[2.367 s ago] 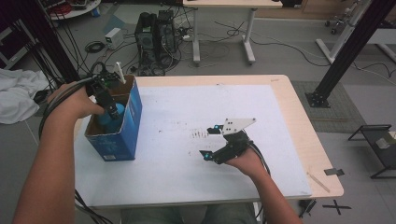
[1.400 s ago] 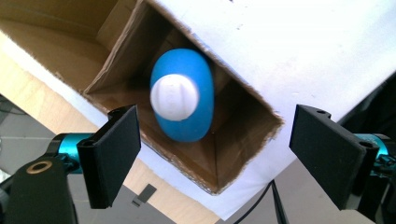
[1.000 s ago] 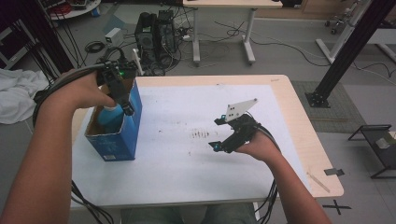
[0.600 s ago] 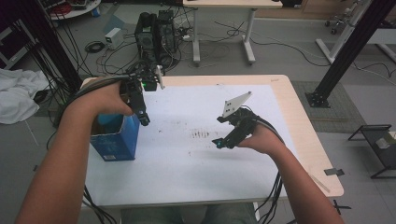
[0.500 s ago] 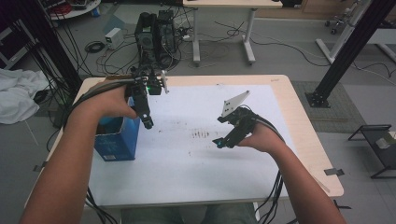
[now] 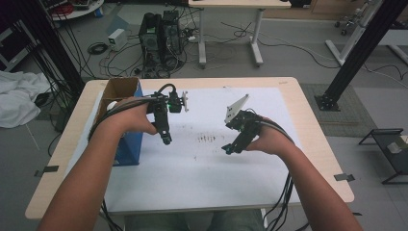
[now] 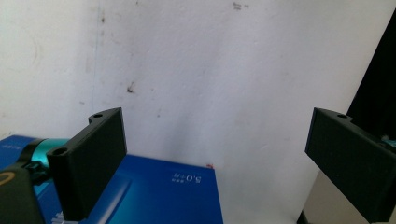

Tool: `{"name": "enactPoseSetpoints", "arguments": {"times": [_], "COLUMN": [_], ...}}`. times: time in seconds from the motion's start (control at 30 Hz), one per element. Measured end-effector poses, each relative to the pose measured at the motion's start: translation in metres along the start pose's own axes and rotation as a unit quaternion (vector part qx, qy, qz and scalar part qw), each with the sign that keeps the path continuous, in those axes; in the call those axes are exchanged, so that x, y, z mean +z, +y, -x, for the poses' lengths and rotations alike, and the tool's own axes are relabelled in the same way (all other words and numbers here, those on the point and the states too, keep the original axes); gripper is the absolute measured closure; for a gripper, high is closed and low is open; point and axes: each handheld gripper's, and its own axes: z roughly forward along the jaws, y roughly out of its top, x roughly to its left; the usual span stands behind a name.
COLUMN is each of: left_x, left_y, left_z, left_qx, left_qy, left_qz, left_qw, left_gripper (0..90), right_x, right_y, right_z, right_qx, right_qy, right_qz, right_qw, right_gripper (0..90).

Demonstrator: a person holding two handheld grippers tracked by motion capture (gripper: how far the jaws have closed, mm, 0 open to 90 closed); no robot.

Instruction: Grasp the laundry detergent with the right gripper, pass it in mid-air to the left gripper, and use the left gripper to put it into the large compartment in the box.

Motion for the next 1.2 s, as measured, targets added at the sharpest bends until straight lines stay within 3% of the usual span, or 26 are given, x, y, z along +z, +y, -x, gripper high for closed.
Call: {"name": "enactPoseSetpoints", "arguments": {"times": [0.33, 0.53, 0.73, 0.93, 1.2], "left_x": [0.006, 0.011, 0.006, 0.005, 0.005], "left_y": [0.002, 0.004, 0.003, 0.003, 0.006], "left_z": [0.002, 0.002, 0.002, 0.003, 0.003], "left_qx": [0.012, 0.022, 0.025, 0.025, 0.025], "left_qy": [-0.005, -0.005, 0.002, -0.001, 0.002], "left_qz": [0.017, 0.005, 0.009, 0.016, 0.012], "left_qw": [0.9998, 0.9997, 0.9996, 0.9996, 0.9996], "left_gripper": [5.3, 5.3, 5.3, 5.3, 5.3], "right_x": [0.001, 0.0, -0.002, -0.006, -0.006], "right_y": [0.001, 0.003, -0.001, -0.001, 0.0], "right_z": [0.002, 0.005, 0.01, 0.012, 0.012], "right_qx": [-0.003, -0.007, -0.017, -0.025, -0.025], "right_qy": [0.001, 0.001, -0.001, -0.005, -0.007], "right_qz": [-0.009, -0.025, -0.065, -0.111, -0.116], "right_qw": [1.0, 0.9997, 0.9978, 0.9936, 0.9929], "right_gripper": [13.2, 13.2, 13.2, 13.2, 13.2]}}
